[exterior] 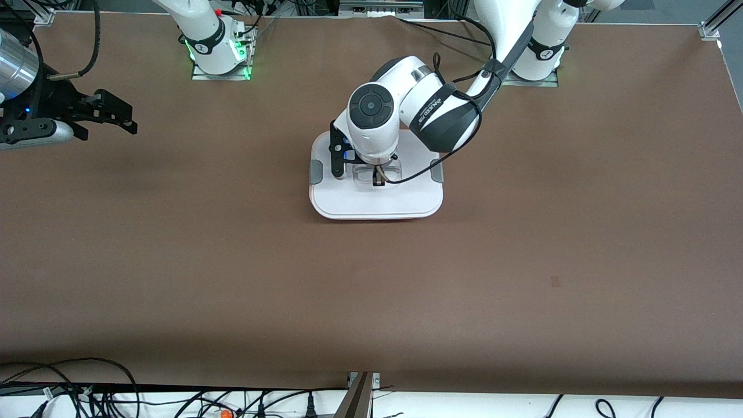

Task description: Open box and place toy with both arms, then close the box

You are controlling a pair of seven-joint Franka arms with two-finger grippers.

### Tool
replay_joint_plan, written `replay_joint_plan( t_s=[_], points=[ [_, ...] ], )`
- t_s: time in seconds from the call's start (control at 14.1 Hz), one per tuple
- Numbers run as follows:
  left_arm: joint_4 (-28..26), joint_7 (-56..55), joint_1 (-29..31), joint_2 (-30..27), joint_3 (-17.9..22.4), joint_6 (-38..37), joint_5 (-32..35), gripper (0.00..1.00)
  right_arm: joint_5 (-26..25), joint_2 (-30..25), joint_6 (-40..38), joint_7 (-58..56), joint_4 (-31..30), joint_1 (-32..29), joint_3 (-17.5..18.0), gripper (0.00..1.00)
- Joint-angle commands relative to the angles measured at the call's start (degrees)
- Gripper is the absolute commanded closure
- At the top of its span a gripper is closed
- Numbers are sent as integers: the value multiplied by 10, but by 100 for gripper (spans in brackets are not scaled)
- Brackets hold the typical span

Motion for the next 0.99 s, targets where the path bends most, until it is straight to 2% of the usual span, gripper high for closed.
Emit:
replay_joint_plan(
  t_s=[0.0, 0.92],
  points=[
    [20, -22, -13, 10, 7, -1, 7, 100, -5, 0, -9, 3, 8, -8, 3, 0],
    [12, -47, -30, 29, 6, -1, 36, 100, -9, -11, -17, 4, -2, -6, 10, 0]
  ],
)
